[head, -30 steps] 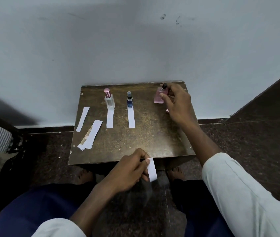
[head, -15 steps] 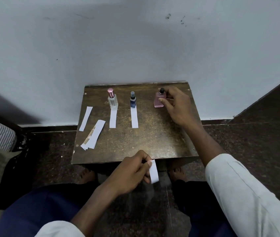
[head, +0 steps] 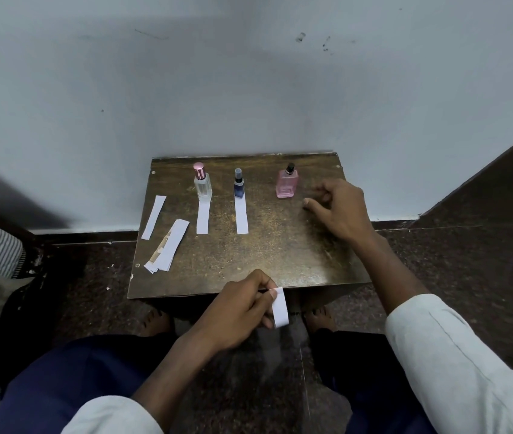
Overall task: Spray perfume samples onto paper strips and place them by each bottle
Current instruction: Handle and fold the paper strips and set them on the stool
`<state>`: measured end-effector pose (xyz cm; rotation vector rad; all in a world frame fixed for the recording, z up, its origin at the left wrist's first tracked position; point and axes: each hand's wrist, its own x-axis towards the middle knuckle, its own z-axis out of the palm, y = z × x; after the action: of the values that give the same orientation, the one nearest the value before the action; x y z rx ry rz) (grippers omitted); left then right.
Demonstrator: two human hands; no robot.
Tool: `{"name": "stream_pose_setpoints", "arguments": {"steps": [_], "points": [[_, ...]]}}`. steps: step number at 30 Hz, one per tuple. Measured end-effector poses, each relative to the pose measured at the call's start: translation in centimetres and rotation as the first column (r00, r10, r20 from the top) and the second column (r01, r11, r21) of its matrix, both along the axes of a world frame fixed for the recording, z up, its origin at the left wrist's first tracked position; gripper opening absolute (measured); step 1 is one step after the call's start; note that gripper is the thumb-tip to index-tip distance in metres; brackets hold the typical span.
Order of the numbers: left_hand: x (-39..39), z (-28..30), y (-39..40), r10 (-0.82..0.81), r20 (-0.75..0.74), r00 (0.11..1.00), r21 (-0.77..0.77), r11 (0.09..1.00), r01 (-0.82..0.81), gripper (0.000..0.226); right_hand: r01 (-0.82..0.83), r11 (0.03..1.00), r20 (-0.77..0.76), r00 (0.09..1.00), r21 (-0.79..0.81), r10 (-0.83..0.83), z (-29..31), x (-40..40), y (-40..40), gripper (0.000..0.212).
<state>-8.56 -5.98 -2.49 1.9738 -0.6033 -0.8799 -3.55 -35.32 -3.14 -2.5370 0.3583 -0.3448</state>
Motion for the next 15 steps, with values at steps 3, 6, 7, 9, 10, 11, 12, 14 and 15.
{"name": "stream_pose_setpoints", "arguments": {"steps": [3,6,7,9,10,11,12,14,15], "points": [[-0.06,-0.16,-0.21,0.008,0.005,1.0,0.003,1.0,-0.008,0.007,-0.04,0.999,-0.051,0.998,-0.036,0.038,-0.24,-0.23,0.11,0.034],[-0.1,-0.28,-0.31,0.004,0.024,1.0,0.001,1.0,-0.004,0.006,-0.054,0.995,-0.072,0.996,-0.088,0.048,-0.58,-0.14,0.09,0.034],[-0.11,-0.24,-0.37,0.014,0.039,0.999,-0.007,1.0,-0.013,0.006,-0.054,0.994,-0.075,0.996,-0.091,0.047,-0.63,-0.14,0.06,0.033],[0.02,-0.04,-0.52,0.06,0.075,0.995,-0.04,0.998,-0.057,0.006,-0.055,0.994,-0.077,0.996,-0.092,0.048,-0.67,-0.07,-0.04,0.033],[0.14,0.08,-0.58,0.091,0.096,0.991,-0.06,0.995,-0.086,0.006,-0.057,0.994,-0.077,0.996,-0.093,0.05,-0.69,-0.04,-0.07,0.034],[0.3,0.17,-0.63,0.122,0.116,0.986,-0.075,0.991,-0.114,0.006,-0.06,0.994,-0.078,0.996,-0.096,0.052,-0.7,-0.02,-0.08,0.034],[0.46,0.22,-0.67,0.147,0.131,0.98,-0.082,0.987,-0.137,0.006,-0.062,0.993,-0.079,0.995,-0.098,0.054,-0.75,-0.01,-0.1,0.034],[0.7,0.25,-0.71,0.173,0.144,0.974,-0.081,0.983,-0.163,0.005,-0.064,0.994,-0.084,0.995,-0.093,0.056,-0.88,-0.02,-0.11,0.034],[0.75,0.23,-0.72,0.177,0.148,0.973,-0.079,0.983,-0.167,0.005,-0.063,0.994,-0.086,0.995,-0.088,0.056,-0.92,-0.04,-0.11,0.034]]}}
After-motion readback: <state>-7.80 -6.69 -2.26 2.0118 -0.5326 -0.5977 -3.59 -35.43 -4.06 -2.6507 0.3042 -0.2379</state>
